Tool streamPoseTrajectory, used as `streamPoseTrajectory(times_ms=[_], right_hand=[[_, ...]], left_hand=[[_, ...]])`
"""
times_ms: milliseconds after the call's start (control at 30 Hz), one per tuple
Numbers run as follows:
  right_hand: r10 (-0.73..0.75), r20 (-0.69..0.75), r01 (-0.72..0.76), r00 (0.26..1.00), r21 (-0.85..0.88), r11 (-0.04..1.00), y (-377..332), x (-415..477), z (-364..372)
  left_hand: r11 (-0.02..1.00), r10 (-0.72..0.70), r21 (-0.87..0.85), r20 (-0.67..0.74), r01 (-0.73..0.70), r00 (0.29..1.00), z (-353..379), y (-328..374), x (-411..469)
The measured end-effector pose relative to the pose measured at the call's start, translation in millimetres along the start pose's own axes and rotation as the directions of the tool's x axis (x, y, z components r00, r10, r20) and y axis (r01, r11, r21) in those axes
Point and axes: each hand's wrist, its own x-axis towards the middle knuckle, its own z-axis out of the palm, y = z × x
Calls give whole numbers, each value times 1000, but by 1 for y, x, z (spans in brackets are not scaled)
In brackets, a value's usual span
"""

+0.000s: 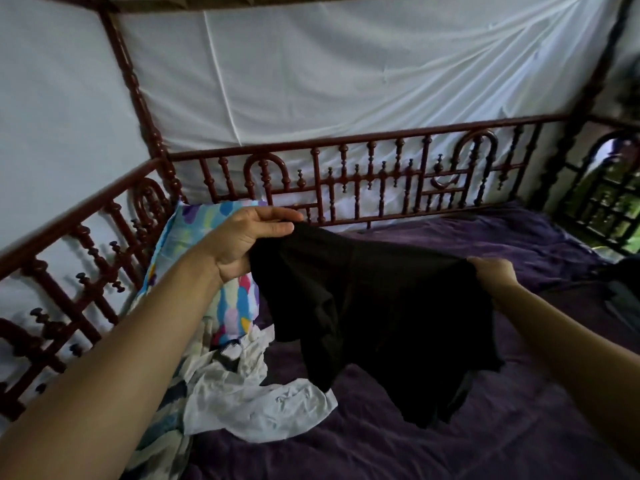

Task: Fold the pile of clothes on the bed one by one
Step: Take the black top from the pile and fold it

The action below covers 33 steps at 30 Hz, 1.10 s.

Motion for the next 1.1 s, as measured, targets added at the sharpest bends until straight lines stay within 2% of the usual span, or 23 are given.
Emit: streamPoseTrajectory(times_ms=[133,167,200,267,333,400,433,467,533,600,667,733,800,833,867,900,933,967,1000,1033,1100], right_hand=[[-118,-46,103,992,-247,964,3,-12,-22],[-177,-53,159,983,-248,956,1,-24,-24],[-256,-40,244,966,-183,952,0,-37,-23],[-398,33,392,917,118,912,6,-76,-18],[-481,213,360,850,431,827,17,-115,-14],[-452,386,216,804,518,828,29,-130,-4],[-426,437,177,792,503,846,35,-131,3],[-395,445,149,803,491,858,40,-128,12],[-270,375,72,887,467,882,49,-114,25],[-141,322,-48,936,515,856,55,-88,21],[-124,239,-18,963,516,856,59,-57,-3],[-261,159,174,952,419,891,51,-27,-35],[-426,213,354,879,306,884,29,-8,-59],[-489,256,434,834,245,867,16,-2,-67],[-543,283,512,791,181,840,1,3,-73],[-587,296,583,753,114,805,-13,8,-80],[-626,307,637,717,73,767,-24,13,-88],[-649,323,670,688,58,740,-32,18,-96],[-662,357,693,659,53,719,-36,21,-104],[-667,403,722,627,19,691,-36,26,-111],[-606,548,791,576,-189,582,-26,34,-119]], left_hand=[[997,36,-66,71,-32,997,65,15,31],[995,37,-90,64,-31,997,85,15,40],[993,36,-111,36,-32,999,104,14,49],[991,14,-130,-54,-21,998,139,8,65],[990,-34,-142,-113,18,993,166,-2,79],[986,-87,-149,-123,68,989,189,-12,89],[985,-104,-153,-132,84,986,199,-16,93],[983,-116,-158,-143,93,983,207,-19,98],[983,-110,-167,-189,78,976,215,-19,107],[987,-92,-155,-287,49,954,205,-13,118],[997,-67,-51,-418,50,906,181,-9,125],[979,35,189,-537,80,843,159,-14,121],[845,184,520,-502,124,845,149,-25,111],[715,230,688,-401,125,887,150,-31,105],[521,225,846,-263,112,938,153,-37,99],[257,157,962,-131,87,979,155,-43,95],[-27,113,998,-45,49,993,158,-51,91],[-253,116,968,34,-3,993,164,-57,86],[-365,118,930,95,-46,988,170,-60,82],[-380,152,923,125,-59,980,174,-61,83],[-228,250,972,109,-51,962,176,-56,88]])
